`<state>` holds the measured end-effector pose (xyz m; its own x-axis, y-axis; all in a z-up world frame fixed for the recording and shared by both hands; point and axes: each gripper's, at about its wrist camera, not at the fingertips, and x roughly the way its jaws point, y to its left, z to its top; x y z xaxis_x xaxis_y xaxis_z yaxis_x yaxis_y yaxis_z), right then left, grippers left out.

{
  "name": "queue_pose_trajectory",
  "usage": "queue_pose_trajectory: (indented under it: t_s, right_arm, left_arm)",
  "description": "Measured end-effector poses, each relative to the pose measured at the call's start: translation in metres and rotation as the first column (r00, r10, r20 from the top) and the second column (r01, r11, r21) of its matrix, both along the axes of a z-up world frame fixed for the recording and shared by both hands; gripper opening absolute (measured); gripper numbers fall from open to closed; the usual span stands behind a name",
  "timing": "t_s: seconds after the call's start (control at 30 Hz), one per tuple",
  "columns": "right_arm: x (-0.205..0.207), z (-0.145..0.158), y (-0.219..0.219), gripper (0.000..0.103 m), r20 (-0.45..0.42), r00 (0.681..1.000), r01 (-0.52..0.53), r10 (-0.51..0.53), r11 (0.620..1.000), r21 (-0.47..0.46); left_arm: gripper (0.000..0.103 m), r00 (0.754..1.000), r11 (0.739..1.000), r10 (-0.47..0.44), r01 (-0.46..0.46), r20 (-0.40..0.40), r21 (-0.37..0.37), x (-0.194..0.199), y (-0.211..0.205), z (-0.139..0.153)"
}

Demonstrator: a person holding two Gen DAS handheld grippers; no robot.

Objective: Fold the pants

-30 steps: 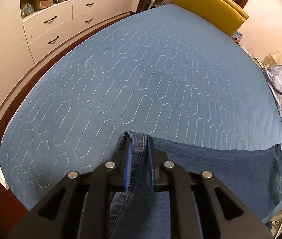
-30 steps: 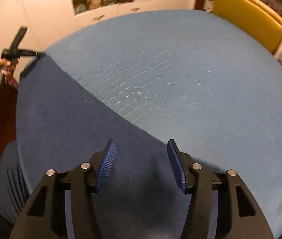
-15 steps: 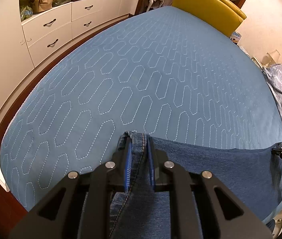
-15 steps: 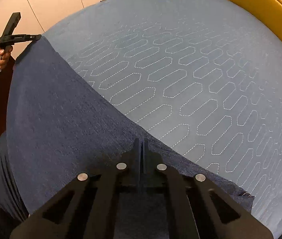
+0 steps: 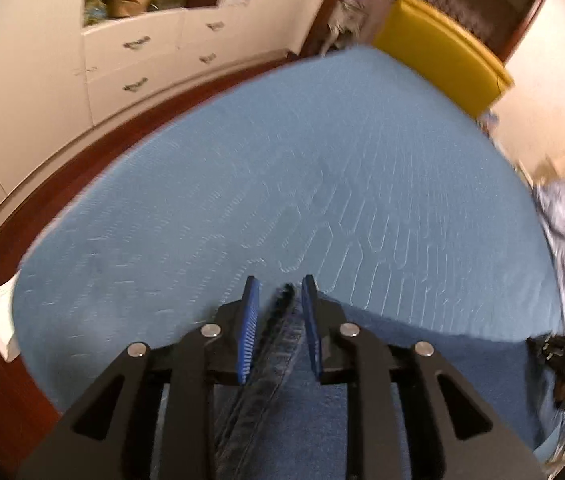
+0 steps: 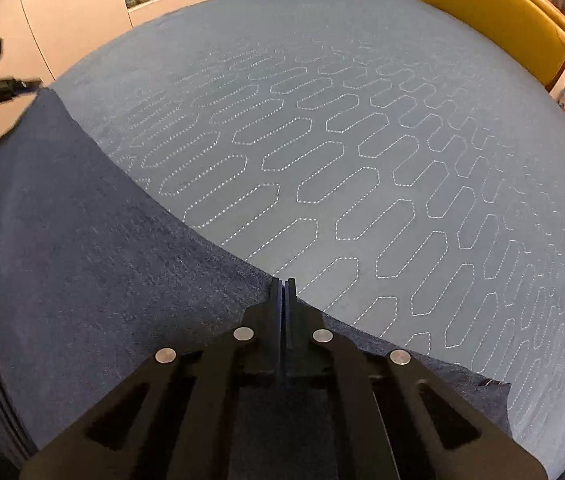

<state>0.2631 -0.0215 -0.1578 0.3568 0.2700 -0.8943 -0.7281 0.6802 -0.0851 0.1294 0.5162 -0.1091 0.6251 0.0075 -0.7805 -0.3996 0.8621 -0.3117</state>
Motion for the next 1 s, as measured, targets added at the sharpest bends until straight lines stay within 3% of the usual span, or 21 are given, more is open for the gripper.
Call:
queue_pose_trajectory:
  t_s: [0.1,0.17,0.23,0.3,0.33,0.4,0.43,0.53,0.63,0.67,0.7,0.77,0.83,0.9,0.97,1.0]
  right_arm:
    - [-0.005,0.002,0.001,0.0,0.032,0.999,0.028,-0.028,1.0,0.0]
    - [-0.007,0.002,0.0,0.0,0.033,0.998,0.056,-0.056,0.998,0.012]
    - [-0.009,0.004,-0.002,0.0,0.046,0.996,0.078,-0.078,0.997,0.019]
    - [-0.009,0.006,0.001,0.0,0.05,0.994,0.096,-0.098,0.995,0.027]
    - [-0.009,0.008,0.0,0.0,0.045,0.993,0.11,-0.112,0.993,0.037]
    - [-0.009,0.021,-0.005,0.003,0.064,0.986,0.154,-0.157,0.987,0.049]
    - [-0.009,0.028,-0.012,0.004,0.074,0.982,0.168,-0.172,0.984,0.052]
    - [-0.025,0.056,-0.021,0.019,0.118,0.967,0.213,-0.226,0.97,0.114]
    - [-0.05,0.07,0.006,0.026,0.072,0.983,0.154,-0.171,0.968,0.199]
    - [-0.063,0.072,0.024,0.031,0.059,0.99,0.11,-0.126,0.968,0.227]
    - [-0.071,0.07,0.038,0.036,0.044,0.995,0.075,-0.088,0.965,0.251]
    - [-0.081,0.06,0.077,0.039,-0.01,1.0,0.012,-0.009,0.957,0.29]
    - [-0.081,0.044,0.109,0.038,-0.039,0.999,-0.007,0.018,0.96,0.278]
    - [-0.07,0.023,0.137,0.036,-0.006,1.0,0.003,-0.002,0.981,0.195]
    - [-0.055,0.005,0.142,0.03,0.032,0.997,0.066,-0.071,0.99,0.126]
    - [-0.049,0.002,0.14,0.03,0.018,0.996,0.081,-0.085,0.985,0.151]
  left_arm:
    - [0.023,0.991,0.992,-0.12,0.117,0.063,0.052,-0.012,-0.031,0.023]
    - [0.023,0.961,0.963,-0.266,0.261,0.079,0.07,-0.008,-0.074,0.026]
    - [0.023,0.913,0.907,-0.406,0.398,0.035,0.139,0.006,-0.127,0.015]
    - [0.024,0.874,0.856,-0.484,0.481,-0.033,0.188,0.022,-0.164,-0.004]
    - [0.024,0.869,0.849,-0.488,0.494,-0.084,0.189,0.033,-0.176,-0.02]
    - [0.021,0.88,0.853,-0.452,0.474,-0.146,0.219,0.051,-0.178,-0.039]
    - [0.021,0.893,0.86,-0.429,0.45,-0.134,0.241,0.056,-0.172,-0.04]
    - [0.021,0.951,0.915,-0.295,0.309,-0.089,0.259,0.06,-0.138,-0.03]
    - [0.023,0.959,0.922,-0.282,0.28,-0.029,0.269,0.043,-0.124,-0.011]
    - [0.033,0.951,0.914,-0.308,0.296,-0.001,0.278,0.033,-0.126,-0.003]
    - [0.043,0.942,0.903,-0.334,0.317,0.011,0.289,0.021,-0.127,0.004]
    - [0.047,0.938,0.895,-0.347,0.328,0.009,0.304,0.001,-0.125,0.009]
    - [0.047,0.95,0.91,-0.313,0.298,0.009,0.288,-0.024,-0.109,0.01]
    - [0.046,0.969,0.932,-0.246,0.243,-0.022,0.27,-0.053,-0.088,0.004]
    - [0.044,0.985,0.946,-0.168,0.169,-0.03,0.277,-0.076,-0.067,0.0]
    - [0.043,0.991,0.956,-0.131,0.132,-0.023,0.261,-0.084,-0.053,0.002]
